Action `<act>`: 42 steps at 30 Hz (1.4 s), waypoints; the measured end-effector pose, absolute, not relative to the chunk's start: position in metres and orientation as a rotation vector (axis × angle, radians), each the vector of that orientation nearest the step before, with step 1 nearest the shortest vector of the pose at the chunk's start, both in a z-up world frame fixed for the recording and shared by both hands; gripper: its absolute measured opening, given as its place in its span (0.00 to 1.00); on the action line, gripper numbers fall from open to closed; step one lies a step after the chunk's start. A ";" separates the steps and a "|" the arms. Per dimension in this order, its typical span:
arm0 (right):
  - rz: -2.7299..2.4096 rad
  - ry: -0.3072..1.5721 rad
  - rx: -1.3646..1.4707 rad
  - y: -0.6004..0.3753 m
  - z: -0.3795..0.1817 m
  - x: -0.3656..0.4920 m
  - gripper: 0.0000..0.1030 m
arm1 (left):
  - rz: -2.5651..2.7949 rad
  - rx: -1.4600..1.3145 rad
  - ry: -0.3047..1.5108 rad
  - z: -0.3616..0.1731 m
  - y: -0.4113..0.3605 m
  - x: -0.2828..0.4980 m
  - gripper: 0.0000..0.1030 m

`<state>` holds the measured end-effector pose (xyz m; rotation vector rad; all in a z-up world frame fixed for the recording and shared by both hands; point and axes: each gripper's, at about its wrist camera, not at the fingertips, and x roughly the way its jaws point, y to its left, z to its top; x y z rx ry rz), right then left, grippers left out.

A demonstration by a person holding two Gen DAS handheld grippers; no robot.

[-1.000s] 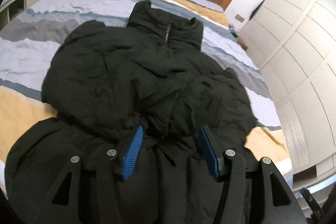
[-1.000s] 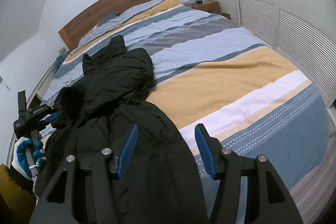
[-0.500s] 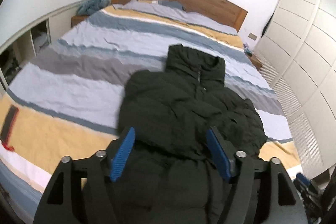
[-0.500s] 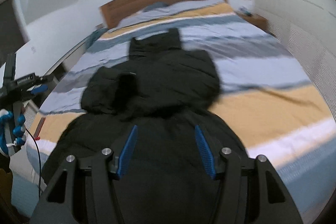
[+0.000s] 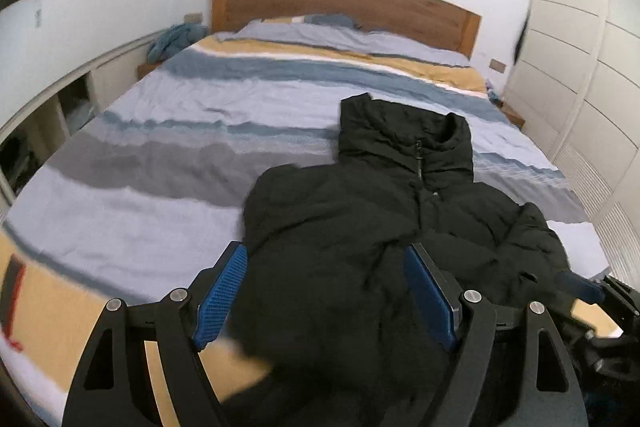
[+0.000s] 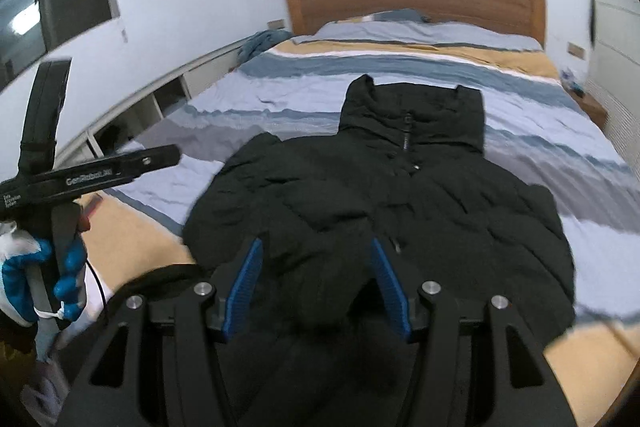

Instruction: Fold large clothes

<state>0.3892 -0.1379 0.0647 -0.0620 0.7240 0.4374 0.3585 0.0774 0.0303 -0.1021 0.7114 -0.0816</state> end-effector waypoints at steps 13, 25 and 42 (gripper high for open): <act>0.537 0.901 -0.148 -0.162 -0.031 0.459 0.54 | -0.123 0.070 0.928 -0.072 0.030 0.408 0.81; 0.450 1.139 -0.186 -0.173 -0.007 0.460 0.54 | -0.054 0.032 1.083 -0.053 0.021 0.387 0.81; 0.448 1.266 -0.189 -0.176 -0.041 0.481 0.57 | -0.037 0.055 1.148 -0.074 0.017 0.402 0.90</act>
